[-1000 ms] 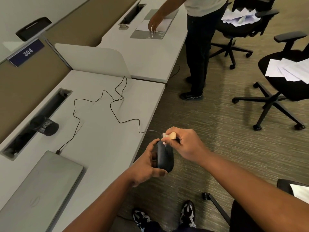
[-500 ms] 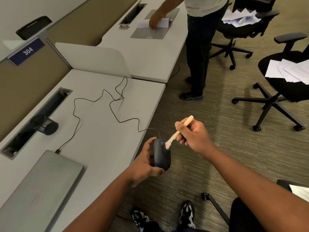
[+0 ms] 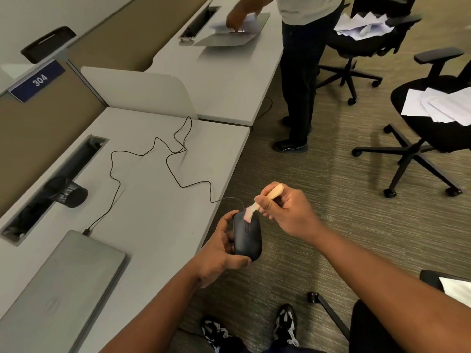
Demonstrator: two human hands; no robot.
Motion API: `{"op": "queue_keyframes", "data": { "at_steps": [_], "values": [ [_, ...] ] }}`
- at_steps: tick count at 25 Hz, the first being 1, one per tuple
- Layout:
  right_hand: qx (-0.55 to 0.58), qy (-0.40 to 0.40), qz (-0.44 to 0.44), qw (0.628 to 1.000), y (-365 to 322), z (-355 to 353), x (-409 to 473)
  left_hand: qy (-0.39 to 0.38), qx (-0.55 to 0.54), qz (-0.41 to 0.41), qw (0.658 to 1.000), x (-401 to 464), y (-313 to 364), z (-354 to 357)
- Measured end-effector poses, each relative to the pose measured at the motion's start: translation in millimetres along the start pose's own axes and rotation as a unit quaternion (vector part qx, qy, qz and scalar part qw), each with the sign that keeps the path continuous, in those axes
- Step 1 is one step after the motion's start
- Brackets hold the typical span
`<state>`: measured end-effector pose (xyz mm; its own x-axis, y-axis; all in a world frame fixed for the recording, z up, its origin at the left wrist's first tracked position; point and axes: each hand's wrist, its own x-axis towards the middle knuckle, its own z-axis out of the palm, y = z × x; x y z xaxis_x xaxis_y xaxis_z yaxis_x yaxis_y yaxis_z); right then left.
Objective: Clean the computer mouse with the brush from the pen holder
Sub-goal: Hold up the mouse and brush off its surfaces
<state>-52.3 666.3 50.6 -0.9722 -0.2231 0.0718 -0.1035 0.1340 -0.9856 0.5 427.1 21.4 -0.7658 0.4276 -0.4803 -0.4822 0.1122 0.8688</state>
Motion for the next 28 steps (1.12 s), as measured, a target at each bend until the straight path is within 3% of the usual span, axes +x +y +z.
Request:
{"op": "queue_keyframes", "data": {
  "at_steps": [4, 6, 10, 14, 17, 24, 28],
  "values": [
    [-0.090, 0.019, -0.055, 0.994, 8, 1, -2, -0.002, -0.006, 0.002, 1.000, -1, 0, 0],
    [-0.082, 0.038, -0.041, 0.995, 9, 2, -4, -0.003, -0.006, 0.004, 1.000, -1, 0, 1],
    [0.093, 0.082, 0.055, 0.991, 0, -2, -4, 0.005, -0.020, 0.009, 1.000, 1, 2, 1],
    [0.211, 0.021, 0.134, 0.968, -7, -9, -2, 0.035, -0.013, 0.020, 0.999, 1, 4, 3],
    [0.171, 0.010, 0.175, 0.969, -5, -9, -3, 0.049, -0.004, 0.027, 0.998, 1, 8, 5],
    [0.041, 0.101, 0.172, 0.979, 6, -16, -3, 0.056, 0.009, 0.023, 0.998, 2, 13, 6],
    [0.246, 0.117, 0.168, 0.948, 3, -10, -6, 0.054, 0.020, 0.024, 0.998, 4, 16, 3]
  ]
}}
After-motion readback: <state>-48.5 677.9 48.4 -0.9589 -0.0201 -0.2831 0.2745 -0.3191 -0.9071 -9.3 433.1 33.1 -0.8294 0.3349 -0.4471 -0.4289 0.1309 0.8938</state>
